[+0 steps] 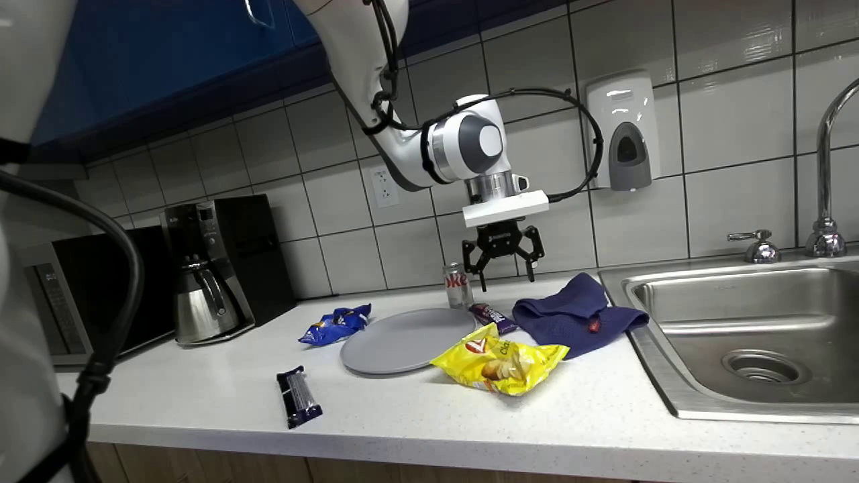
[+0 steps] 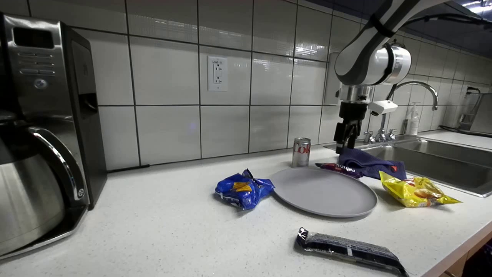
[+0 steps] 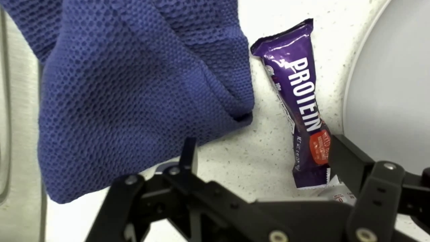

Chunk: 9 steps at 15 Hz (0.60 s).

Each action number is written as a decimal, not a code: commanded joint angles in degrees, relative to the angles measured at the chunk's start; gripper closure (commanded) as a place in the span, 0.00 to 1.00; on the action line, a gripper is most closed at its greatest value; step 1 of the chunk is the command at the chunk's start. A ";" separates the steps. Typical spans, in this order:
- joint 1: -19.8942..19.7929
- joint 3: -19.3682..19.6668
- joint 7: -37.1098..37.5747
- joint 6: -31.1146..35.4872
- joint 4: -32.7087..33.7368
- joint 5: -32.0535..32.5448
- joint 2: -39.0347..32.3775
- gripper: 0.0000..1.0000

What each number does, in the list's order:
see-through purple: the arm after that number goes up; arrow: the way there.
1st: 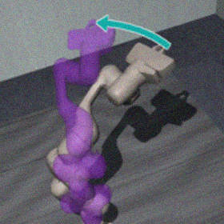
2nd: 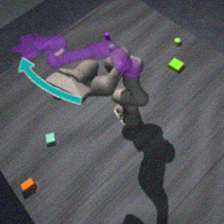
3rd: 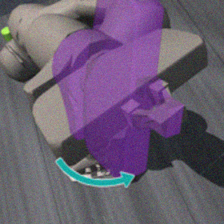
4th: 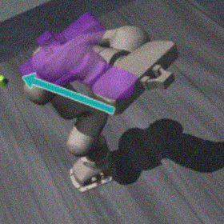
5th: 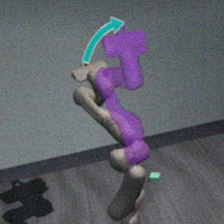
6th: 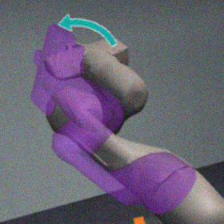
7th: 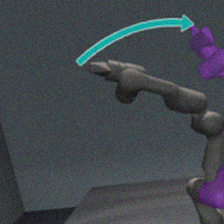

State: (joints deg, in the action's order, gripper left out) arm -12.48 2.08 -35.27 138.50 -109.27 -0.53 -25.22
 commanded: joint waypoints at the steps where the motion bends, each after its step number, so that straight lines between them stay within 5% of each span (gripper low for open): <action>1: -0.39 -0.87 -1.98 1.10 -0.05 1.60 -0.41 0.00; 9: -1.69 -3.18 -10.29 1.68 0.36 0.66 -2.74 0.00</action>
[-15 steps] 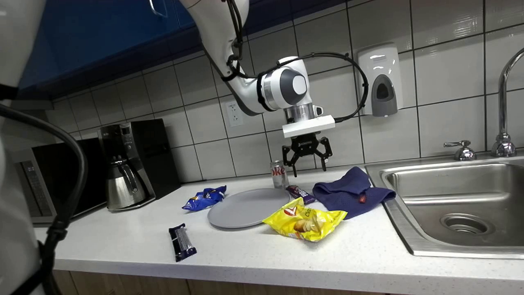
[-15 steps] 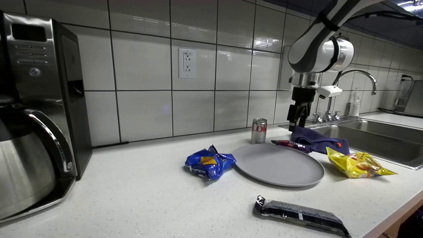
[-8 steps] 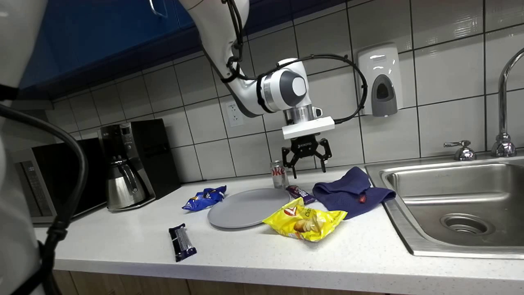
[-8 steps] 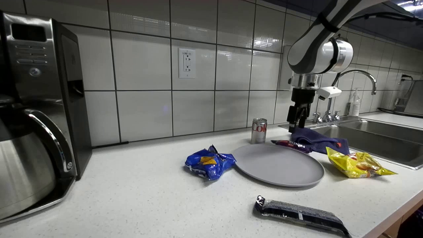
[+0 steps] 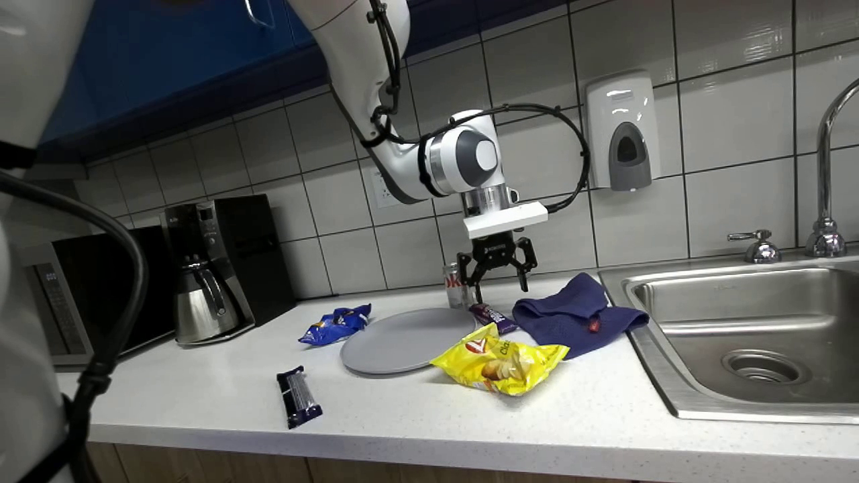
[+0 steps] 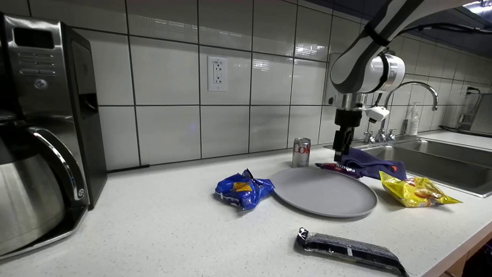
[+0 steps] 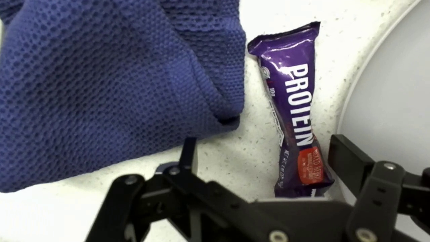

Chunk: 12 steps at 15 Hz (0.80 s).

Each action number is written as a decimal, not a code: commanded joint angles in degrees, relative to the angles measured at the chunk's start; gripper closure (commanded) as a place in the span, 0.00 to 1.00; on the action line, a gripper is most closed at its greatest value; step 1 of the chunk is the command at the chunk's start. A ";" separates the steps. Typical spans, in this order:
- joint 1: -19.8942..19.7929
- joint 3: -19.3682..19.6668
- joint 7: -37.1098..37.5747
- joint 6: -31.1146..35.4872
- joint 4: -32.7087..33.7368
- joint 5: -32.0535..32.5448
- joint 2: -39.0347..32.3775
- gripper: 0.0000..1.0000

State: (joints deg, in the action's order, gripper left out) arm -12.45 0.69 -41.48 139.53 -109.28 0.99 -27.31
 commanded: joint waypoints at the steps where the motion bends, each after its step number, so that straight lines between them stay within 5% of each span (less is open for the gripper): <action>1: -1.69 -1.77 -4.50 0.62 0.42 -0.74 -0.99 0.00; 12: -0.74 -1.68 -7.74 3.68 1.10 0.88 -3.22 0.00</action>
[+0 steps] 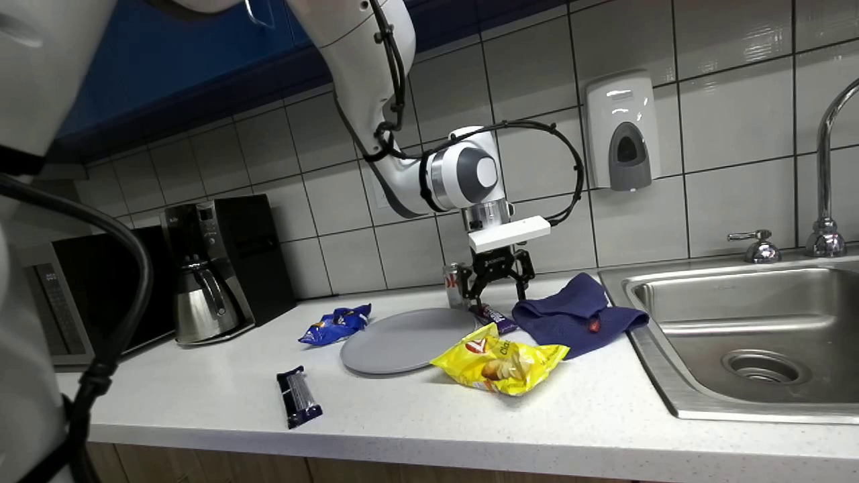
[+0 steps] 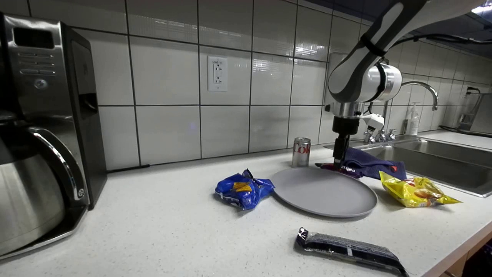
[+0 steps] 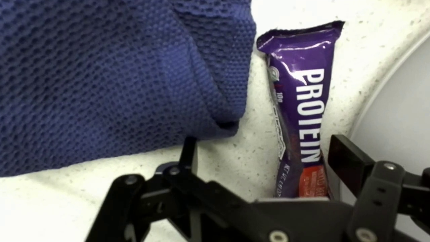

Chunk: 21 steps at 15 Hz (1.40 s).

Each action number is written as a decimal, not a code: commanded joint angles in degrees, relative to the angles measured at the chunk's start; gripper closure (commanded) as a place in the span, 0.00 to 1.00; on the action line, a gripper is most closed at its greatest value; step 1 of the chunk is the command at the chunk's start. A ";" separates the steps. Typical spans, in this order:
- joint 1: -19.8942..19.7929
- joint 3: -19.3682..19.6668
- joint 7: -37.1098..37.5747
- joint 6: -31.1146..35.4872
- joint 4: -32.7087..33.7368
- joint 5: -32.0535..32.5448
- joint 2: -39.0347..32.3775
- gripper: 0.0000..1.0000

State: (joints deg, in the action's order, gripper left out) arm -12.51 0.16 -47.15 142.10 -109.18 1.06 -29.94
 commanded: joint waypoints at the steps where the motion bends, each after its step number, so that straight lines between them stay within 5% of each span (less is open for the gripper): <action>1: -0.49 -1.20 -2.35 1.50 0.93 1.08 -0.58 0.00; 21: -0.32 -1.01 -4.52 3.72 -1.26 3.27 0.64 0.00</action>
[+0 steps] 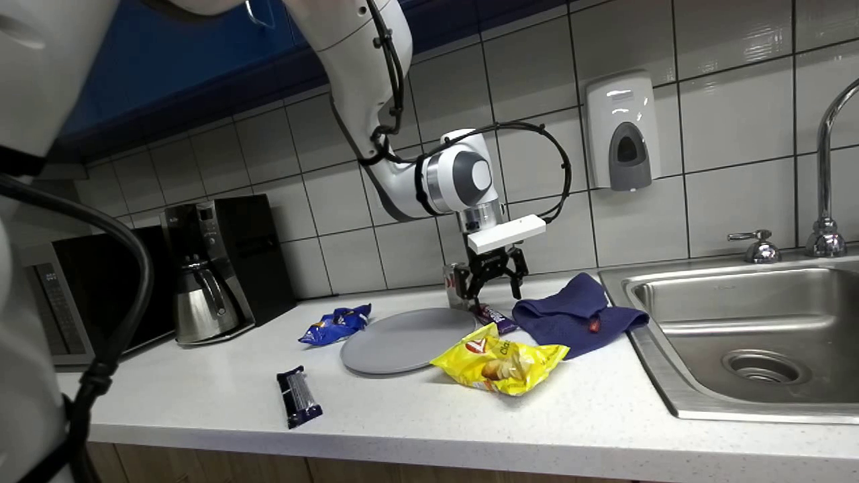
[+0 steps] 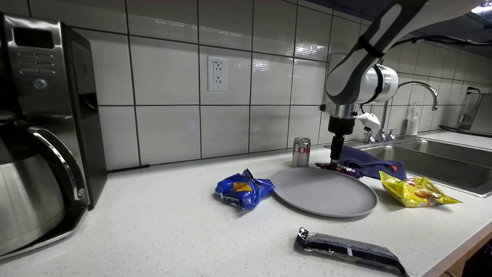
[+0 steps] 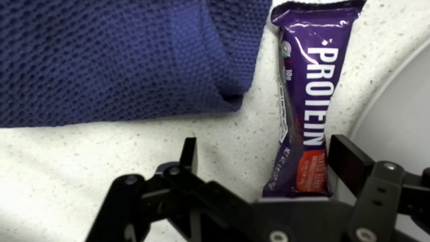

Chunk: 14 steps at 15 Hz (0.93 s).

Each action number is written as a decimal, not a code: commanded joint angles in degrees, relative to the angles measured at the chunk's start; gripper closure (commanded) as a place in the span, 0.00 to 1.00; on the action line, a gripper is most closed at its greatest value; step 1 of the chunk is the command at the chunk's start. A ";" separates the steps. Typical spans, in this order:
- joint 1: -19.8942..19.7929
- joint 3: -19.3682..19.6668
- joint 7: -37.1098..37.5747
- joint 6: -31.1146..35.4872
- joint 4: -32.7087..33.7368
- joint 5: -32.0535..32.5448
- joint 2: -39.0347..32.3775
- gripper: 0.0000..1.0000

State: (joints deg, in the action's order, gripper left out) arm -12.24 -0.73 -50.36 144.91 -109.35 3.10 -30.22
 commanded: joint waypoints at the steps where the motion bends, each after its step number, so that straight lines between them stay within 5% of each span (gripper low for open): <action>1: -0.59 -0.16 -1.36 0.94 -1.18 1.30 0.98 0.00; 11: -0.56 0.06 -1.54 1.15 -2.80 2.61 1.56 0.00; 12: -0.54 0.11 -1.51 1.25 -2.88 2.67 1.63 0.25; 14: -0.56 0.09 -1.62 1.54 -3.07 2.67 1.78 0.34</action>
State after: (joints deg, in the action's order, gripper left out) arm -12.26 -0.56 -50.69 145.27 -110.65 4.64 -30.20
